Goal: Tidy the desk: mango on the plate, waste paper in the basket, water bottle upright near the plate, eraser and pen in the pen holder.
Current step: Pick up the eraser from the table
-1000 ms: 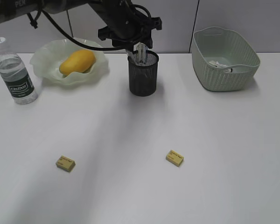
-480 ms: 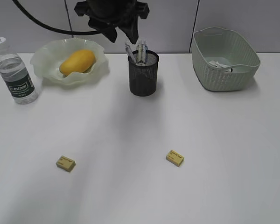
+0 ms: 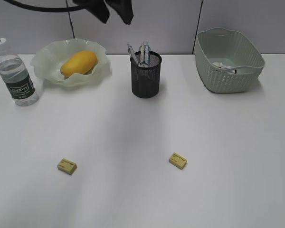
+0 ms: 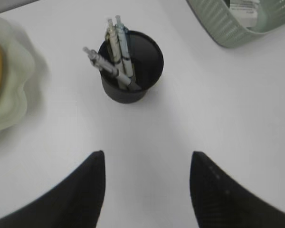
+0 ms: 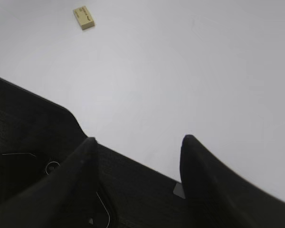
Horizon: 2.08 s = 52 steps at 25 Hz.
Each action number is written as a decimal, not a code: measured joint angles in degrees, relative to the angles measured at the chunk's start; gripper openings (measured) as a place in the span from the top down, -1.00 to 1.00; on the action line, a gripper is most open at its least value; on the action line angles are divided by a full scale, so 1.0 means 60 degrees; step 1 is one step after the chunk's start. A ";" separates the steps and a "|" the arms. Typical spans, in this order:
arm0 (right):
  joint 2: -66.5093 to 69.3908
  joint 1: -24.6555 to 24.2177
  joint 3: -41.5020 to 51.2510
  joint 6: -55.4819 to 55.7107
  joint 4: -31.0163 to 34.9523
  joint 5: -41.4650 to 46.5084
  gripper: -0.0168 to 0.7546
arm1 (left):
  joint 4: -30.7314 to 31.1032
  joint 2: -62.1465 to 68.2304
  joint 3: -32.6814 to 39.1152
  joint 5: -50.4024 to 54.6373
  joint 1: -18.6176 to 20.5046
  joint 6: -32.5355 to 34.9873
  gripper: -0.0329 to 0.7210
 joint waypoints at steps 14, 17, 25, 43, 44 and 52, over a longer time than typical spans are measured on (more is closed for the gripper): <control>0.0000 0.0000 0.0000 0.0000 0.0000 0.0000 -0.18 | 0.0642 -0.3716 0.6508 0.0012 0.0000 0.0068 -0.30; 0.0000 0.0000 0.0000 0.0000 0.0000 0.0000 -0.18 | 0.0642 -0.4768 0.7687 0.0012 0.0000 0.0077 -0.43; 0.0000 0.0000 0.0000 0.0000 0.0000 0.0000 -0.18 | 0.0642 -0.7862 1.0120 -0.0225 0.0000 0.0088 -0.49; 0.0000 0.0000 0.0000 0.0000 0.0000 0.0000 -0.18 | 0.0721 -1.5407 1.4506 -0.1575 -0.0011 0.0099 -0.49; 0.0000 0.0000 0.0000 0.0000 0.0000 0.0000 -0.18 | 0.0721 -1.5603 1.4642 -0.1575 -0.0011 0.0099 -0.49; 0.0000 0.0000 0.0000 0.0000 0.0000 -0.0155 -0.18 | 0.0834 -1.5879 1.5078 -0.1480 -0.0011 0.0099 -0.31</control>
